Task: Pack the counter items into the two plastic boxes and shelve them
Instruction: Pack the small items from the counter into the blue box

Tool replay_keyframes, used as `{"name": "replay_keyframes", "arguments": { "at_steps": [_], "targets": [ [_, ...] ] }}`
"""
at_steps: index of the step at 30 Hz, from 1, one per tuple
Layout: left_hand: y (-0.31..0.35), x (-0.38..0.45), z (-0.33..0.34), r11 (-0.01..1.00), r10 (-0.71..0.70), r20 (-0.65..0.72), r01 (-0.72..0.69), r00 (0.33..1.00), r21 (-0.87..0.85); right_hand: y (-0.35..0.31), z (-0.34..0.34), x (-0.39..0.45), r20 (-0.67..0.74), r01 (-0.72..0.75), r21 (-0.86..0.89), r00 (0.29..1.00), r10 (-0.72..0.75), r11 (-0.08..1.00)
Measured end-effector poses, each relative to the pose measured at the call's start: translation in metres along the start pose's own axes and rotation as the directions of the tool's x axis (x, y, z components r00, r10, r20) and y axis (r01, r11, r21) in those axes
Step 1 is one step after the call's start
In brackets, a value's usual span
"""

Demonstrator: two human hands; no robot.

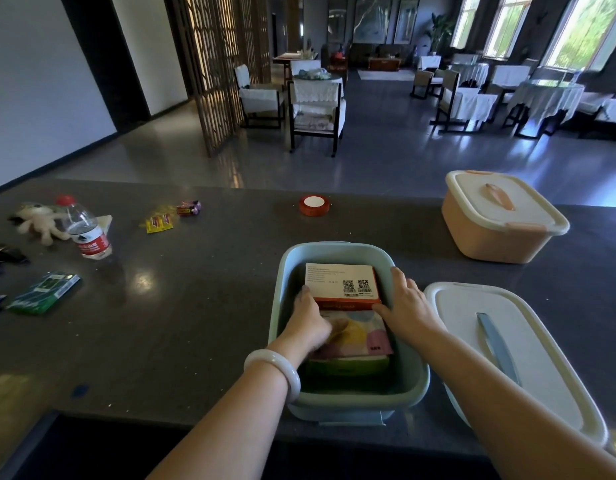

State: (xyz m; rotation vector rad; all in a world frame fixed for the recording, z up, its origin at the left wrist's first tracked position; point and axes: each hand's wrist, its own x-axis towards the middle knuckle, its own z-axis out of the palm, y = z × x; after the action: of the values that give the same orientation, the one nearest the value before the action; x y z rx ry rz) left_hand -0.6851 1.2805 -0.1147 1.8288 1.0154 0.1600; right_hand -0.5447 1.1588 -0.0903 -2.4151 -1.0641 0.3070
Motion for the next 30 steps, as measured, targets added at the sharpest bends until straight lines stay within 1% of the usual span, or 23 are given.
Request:
{"name": "replay_keyframes", "arguments": {
  "at_steps": [5, 8, 11, 13, 15, 18, 20, 22, 23, 26, 30],
  "targets": [
    [0.001, -0.001, -0.001, 1.000, 0.004, -0.017, -0.003, 1.000, 0.028, -0.001, -0.002, -0.001, 0.017, -0.003, 0.007, 1.000, 0.003, 1.000],
    [0.003, -0.004, -0.004, 0.998, 0.025, -0.087, -0.019, 0.996, 0.067, -0.002, -0.002, -0.002, 0.016, -0.009, -0.001, 1.000, 0.009, 1.000],
    [0.008, -0.008, -0.010, 0.992, 0.103, -0.135, -0.091, 0.985, 0.092, -0.002, -0.004, 0.000, 0.022, -0.004, -0.026, 1.000, 0.005, 1.000],
    [0.014, -0.011, -0.015, 0.973, 0.199, -0.155, -0.176, 0.968, 0.150, -0.003, -0.004, 0.001, 0.006, 0.008, -0.089, 1.000, -0.008, 0.996],
    [0.022, -0.014, -0.023, 0.945, 0.281, -0.170, -0.241, 0.945, 0.224, -0.006, -0.005, 0.004, -0.029, 0.039, -0.191, 0.999, -0.045, 0.981],
    [0.028, -0.018, -0.039, 0.900, 0.383, -0.231, -0.306, 0.894, 0.310, -0.017, -0.006, 0.011, -0.080, 0.143, -0.304, 0.981, -0.175, 0.942],
    [0.027, -0.019, -0.053, 0.876, 0.427, -0.289, -0.313, 0.857, 0.366, -0.030, -0.006, 0.019, -0.061, 0.213, -0.352, 0.966, -0.250, 0.911],
    [0.020, -0.020, -0.068, 0.853, 0.447, -0.314, -0.293, 0.838, 0.431, -0.048, -0.003, 0.027, -0.009, 0.270, -0.362, 0.956, -0.293, 0.892],
    [0.015, -0.021, -0.076, 0.842, 0.441, -0.312, -0.268, 0.841, 0.469, -0.057, -0.002, 0.030, 0.017, 0.300, -0.353, 0.949, -0.315, 0.886],
    [-0.005, -0.022, -0.099, 0.792, 0.374, -0.320, -0.121, 0.870, 0.599, -0.084, 0.005, 0.040, 0.099, 0.402, -0.323, 0.915, -0.392, 0.857],
    [-0.034, -0.030, -0.125, 0.713, 0.305, -0.378, 0.053, 0.874, 0.699, -0.123, 0.021, 0.048, 0.184, 0.521, -0.327, 0.853, -0.488, 0.788]
  ]
}}
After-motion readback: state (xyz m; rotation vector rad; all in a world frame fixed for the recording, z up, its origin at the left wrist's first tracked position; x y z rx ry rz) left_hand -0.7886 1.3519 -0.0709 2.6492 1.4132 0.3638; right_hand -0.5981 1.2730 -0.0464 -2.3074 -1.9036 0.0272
